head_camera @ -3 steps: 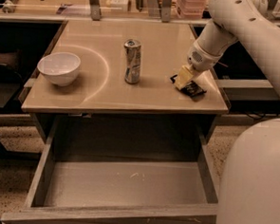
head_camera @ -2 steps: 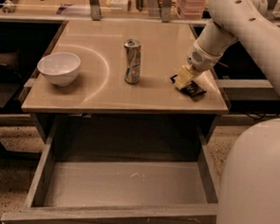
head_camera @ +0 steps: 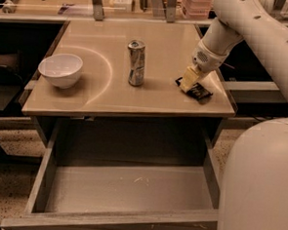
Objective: Place rxbar chocolate into top drawer
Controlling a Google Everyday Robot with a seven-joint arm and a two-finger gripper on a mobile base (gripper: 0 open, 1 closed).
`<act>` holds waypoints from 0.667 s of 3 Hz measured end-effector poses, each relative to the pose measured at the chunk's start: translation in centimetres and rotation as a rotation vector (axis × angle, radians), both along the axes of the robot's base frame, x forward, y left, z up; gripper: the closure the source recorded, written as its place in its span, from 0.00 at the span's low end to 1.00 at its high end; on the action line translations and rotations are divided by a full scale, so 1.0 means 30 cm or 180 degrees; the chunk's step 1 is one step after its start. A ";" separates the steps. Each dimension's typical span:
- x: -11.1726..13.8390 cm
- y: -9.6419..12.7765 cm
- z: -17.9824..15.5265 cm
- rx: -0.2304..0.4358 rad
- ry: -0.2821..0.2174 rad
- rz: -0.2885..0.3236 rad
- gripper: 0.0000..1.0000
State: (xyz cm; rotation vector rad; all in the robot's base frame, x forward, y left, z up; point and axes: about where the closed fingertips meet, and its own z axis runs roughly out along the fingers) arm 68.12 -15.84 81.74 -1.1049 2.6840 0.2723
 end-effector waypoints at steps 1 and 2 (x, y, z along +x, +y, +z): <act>0.000 0.000 0.009 0.0000 0.0000 0.0000 1.00; -0.114 -0.073 0.086 0.0080 -0.0008 0.0051 1.00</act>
Offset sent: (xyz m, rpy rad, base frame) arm -0.1020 -0.0641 0.0732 0.0680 -0.0065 0.0438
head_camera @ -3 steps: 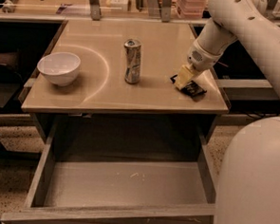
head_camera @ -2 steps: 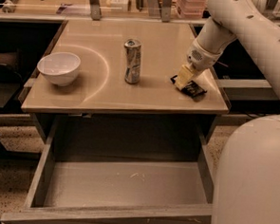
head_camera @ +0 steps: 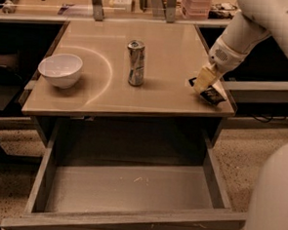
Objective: Place rxbar chocolate into top drawer
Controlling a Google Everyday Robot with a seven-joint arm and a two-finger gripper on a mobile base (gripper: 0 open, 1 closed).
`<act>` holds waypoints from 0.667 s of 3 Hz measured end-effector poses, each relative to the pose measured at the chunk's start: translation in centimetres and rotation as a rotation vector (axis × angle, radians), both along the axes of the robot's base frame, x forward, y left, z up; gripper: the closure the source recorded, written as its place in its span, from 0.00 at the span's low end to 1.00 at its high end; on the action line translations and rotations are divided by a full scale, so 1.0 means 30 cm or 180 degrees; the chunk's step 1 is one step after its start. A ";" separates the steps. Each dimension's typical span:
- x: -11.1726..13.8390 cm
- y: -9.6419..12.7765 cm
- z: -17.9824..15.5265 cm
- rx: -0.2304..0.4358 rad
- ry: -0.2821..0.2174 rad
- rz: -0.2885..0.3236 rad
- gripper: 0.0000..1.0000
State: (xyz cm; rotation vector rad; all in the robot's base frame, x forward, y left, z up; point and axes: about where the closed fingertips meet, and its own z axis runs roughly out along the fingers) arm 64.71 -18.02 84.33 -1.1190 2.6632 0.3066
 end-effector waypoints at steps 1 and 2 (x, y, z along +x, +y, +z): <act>-0.123 -0.060 0.071 0.0111 -0.0009 0.0064 1.00; -0.122 -0.060 0.070 0.0111 -0.0009 0.0064 1.00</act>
Offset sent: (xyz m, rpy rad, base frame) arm -0.0338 -0.0156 0.0191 0.0301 0.0018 0.0206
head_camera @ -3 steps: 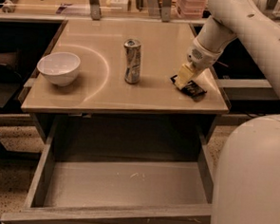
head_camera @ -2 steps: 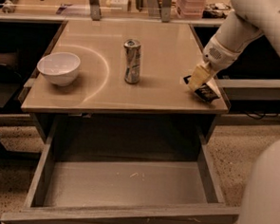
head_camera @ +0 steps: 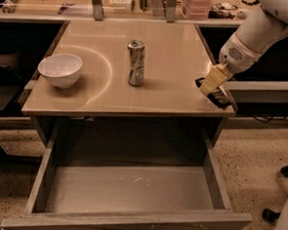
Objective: Place rxbar chocolate into top drawer
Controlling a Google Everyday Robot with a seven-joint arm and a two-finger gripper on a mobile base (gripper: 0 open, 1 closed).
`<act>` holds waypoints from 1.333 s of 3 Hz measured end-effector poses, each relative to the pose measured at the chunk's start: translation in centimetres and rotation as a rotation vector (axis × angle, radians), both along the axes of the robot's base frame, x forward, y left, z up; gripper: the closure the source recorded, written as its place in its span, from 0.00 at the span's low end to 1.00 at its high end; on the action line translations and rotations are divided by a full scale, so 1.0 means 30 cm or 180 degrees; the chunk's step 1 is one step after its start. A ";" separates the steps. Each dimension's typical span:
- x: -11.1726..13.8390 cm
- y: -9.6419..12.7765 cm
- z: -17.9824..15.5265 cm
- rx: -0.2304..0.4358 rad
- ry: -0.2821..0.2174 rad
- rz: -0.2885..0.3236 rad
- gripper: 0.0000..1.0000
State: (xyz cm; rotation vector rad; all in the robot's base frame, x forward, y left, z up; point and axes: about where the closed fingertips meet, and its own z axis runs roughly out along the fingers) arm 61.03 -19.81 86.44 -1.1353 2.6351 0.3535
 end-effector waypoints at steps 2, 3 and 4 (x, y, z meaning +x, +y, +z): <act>-0.140 0.070 -0.002 0.0098 0.0058 0.0003 1.00; -0.260 0.146 -0.010 0.0169 0.0144 0.0119 1.00; -0.327 0.231 -0.049 0.0356 0.0229 0.0221 1.00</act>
Offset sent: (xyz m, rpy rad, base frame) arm -0.1009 0.0454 -0.0025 0.0539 0.0677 0.0232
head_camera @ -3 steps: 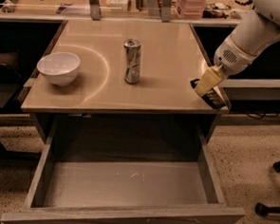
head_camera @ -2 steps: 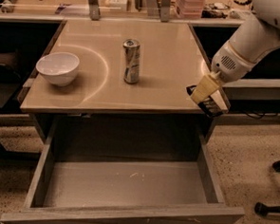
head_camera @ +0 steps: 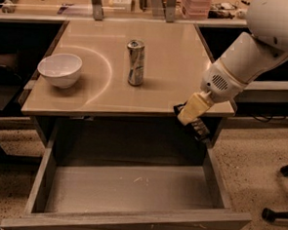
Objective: Place rxbar chocolate into top drawer
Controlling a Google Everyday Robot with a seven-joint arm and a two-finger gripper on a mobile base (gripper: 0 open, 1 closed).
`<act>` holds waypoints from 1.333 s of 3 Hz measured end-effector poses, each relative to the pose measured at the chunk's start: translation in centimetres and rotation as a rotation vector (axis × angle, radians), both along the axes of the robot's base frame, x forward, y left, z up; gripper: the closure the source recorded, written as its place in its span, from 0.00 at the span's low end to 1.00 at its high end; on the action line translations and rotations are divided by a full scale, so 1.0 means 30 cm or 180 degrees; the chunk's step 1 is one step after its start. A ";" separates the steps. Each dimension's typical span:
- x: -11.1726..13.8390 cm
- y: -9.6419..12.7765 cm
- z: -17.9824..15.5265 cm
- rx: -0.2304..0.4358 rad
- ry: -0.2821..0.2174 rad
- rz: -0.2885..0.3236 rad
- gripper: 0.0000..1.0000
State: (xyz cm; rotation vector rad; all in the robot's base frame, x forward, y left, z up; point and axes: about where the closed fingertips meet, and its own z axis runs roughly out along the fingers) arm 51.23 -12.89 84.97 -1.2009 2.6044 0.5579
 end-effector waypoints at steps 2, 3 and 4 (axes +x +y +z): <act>-0.019 0.037 -0.047 0.0118 0.0071 0.0020 1.00; -0.048 0.145 -0.164 0.0425 0.0226 -0.0010 1.00; -0.041 0.268 -0.285 0.0665 0.0323 -0.0001 1.00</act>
Offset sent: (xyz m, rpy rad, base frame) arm -0.0119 0.0208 -0.0302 0.0851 0.0451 0.0063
